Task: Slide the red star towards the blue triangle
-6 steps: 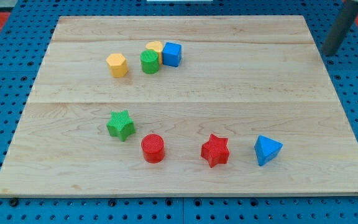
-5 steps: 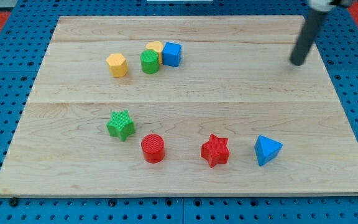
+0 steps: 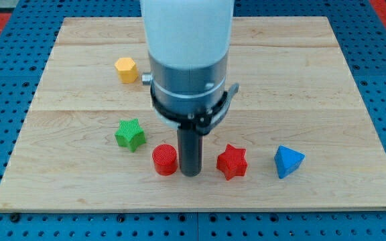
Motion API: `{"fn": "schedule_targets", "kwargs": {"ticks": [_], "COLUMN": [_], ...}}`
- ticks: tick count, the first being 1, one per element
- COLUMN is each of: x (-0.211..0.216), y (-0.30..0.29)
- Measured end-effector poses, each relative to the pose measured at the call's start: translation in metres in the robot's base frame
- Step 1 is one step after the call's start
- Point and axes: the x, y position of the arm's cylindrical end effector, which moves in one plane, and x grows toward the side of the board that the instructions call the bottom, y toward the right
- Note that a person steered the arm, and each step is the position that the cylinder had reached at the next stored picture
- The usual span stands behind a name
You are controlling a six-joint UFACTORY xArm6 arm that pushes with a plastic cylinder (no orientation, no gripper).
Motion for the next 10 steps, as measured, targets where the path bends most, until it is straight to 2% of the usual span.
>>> {"fn": "schedule_targets", "kwargs": {"ticks": [1,2,3,4,5,6,7,8,9,10], "x": [0.019,-0.016,-0.044,-0.029,-0.035,-0.073,-0.090,-0.091,-0.090,-0.081], "y": [0.074,0.101,0.079,0.062,0.033,0.020,0.030,0.082,0.085,0.045]}}
